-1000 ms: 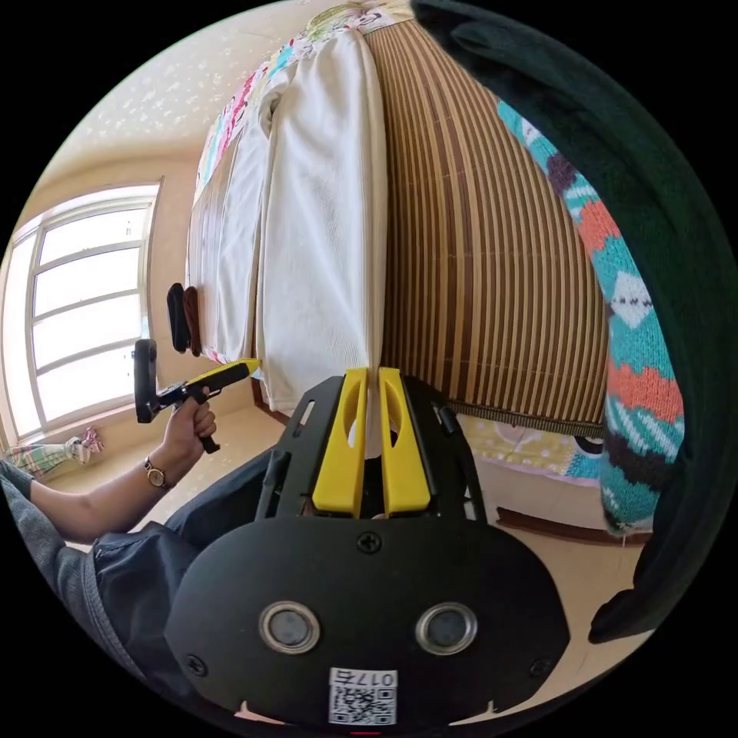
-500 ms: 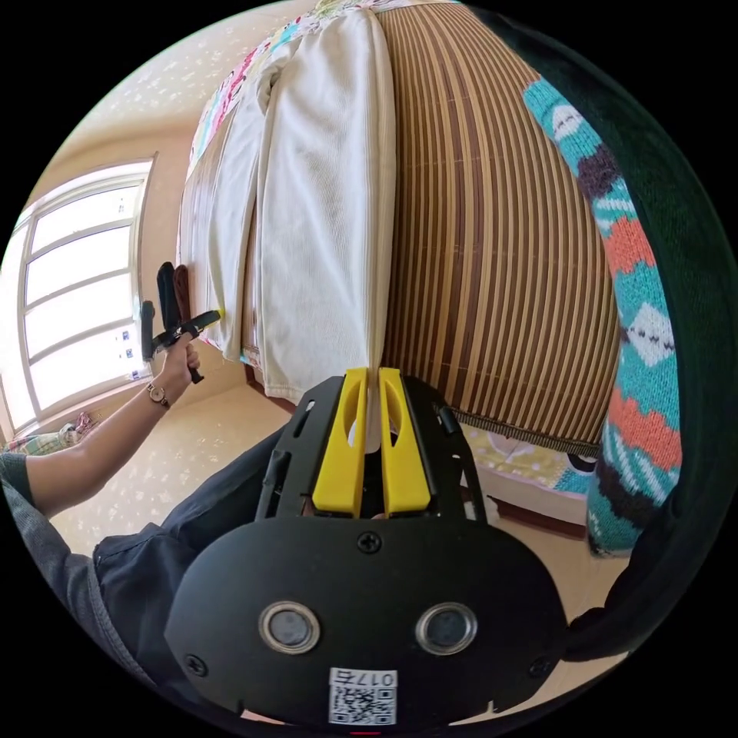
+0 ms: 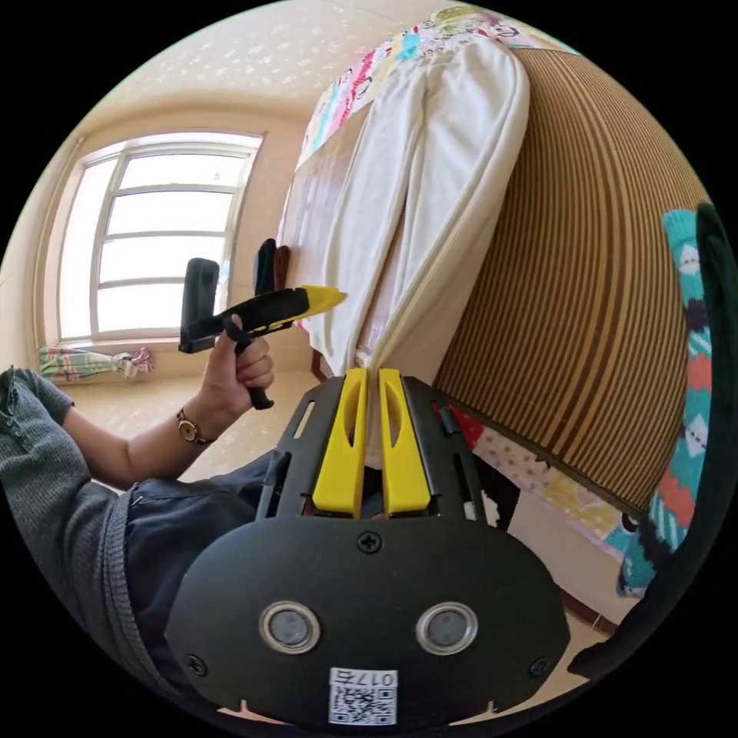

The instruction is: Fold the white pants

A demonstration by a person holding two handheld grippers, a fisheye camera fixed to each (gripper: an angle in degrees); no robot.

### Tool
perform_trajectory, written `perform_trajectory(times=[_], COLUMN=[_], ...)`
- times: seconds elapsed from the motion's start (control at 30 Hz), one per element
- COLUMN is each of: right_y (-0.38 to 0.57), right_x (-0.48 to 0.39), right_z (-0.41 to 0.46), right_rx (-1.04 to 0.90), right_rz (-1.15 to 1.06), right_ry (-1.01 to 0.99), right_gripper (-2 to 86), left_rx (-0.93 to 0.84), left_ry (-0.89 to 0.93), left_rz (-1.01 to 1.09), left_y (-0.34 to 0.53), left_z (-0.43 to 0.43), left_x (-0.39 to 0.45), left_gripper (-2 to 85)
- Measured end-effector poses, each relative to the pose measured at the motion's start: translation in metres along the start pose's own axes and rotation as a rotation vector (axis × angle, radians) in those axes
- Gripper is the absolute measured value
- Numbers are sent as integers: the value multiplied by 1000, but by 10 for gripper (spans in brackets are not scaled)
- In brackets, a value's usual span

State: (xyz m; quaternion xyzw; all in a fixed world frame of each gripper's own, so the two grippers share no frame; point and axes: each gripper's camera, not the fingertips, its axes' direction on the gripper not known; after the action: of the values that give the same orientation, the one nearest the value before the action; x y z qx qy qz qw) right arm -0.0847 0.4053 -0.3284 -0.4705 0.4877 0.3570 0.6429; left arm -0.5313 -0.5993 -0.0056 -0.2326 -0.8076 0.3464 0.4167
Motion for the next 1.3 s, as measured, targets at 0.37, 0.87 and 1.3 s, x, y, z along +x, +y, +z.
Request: perform_trajectory(times=[0.37,0.87,1.3], right_y=[-63,-400,-513], right_x=[-48,126,-239], right_z=[34,-104,91], right_rx=[-427,623,497], right_rz=[-355,326,-265], right_ry=[-86,-11,1200], right_gripper=[39,167,44], left_rx=[-219,-215,-18], left_ry=[-210,156,479], left_rz=[241,152,123], left_y=[-25,11,73], left_z=[2,-36,-153], left_x=[23,-92,-182], left_gripper=[37,34,22])
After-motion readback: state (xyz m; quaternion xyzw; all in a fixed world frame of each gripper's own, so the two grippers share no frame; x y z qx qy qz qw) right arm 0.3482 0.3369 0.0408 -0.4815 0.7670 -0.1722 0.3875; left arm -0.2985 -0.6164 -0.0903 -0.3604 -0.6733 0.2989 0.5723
